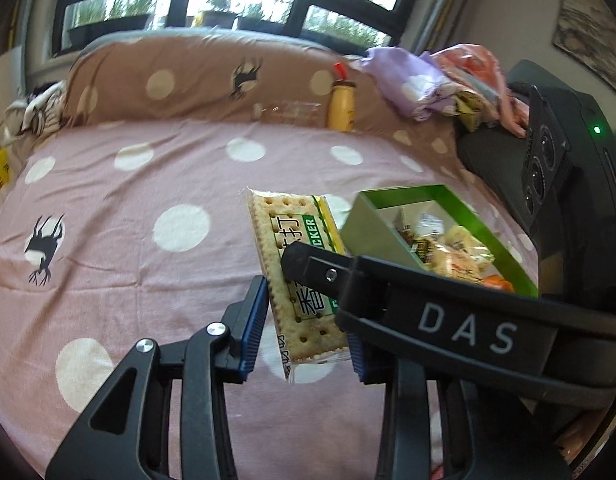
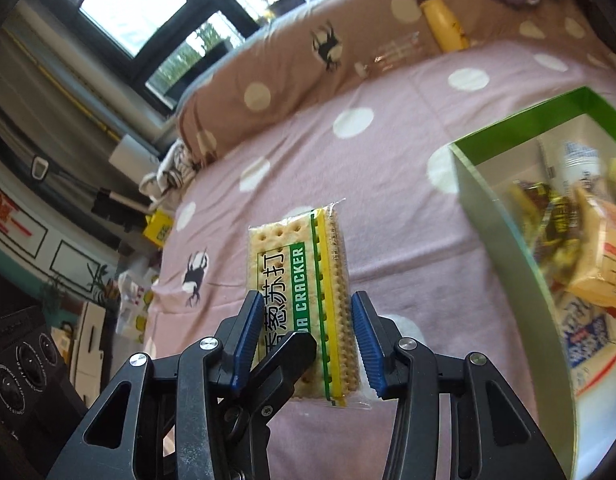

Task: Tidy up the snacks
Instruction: 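Lift the soda cracker pack and carry it over the green box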

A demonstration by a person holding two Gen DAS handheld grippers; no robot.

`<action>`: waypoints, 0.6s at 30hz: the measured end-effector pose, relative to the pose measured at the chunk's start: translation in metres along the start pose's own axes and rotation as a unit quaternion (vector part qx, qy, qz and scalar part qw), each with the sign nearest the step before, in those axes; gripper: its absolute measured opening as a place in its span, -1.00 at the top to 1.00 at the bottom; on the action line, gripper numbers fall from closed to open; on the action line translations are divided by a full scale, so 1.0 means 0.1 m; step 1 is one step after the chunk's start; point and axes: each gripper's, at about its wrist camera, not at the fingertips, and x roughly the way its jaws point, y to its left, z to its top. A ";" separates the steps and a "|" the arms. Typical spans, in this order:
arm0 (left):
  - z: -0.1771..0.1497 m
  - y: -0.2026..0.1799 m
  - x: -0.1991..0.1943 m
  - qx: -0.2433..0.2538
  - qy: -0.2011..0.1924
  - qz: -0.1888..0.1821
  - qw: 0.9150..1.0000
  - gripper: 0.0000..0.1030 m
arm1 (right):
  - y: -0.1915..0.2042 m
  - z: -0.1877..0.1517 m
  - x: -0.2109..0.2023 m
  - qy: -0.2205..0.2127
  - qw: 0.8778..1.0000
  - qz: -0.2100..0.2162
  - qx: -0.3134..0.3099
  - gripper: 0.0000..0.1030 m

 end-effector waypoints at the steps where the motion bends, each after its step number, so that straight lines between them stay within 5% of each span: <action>1: 0.00 -0.07 -0.02 0.007 -0.005 -0.006 1.000 0.33 | -0.02 -0.01 -0.08 -0.009 1.000 -0.002 0.001 0.05; 18: 0.07 -1.20 0.25 0.126 -0.008 -0.088 0.988 0.33 | -0.89 -0.04 -1.08 -0.126 0.986 -0.047 0.103 0.05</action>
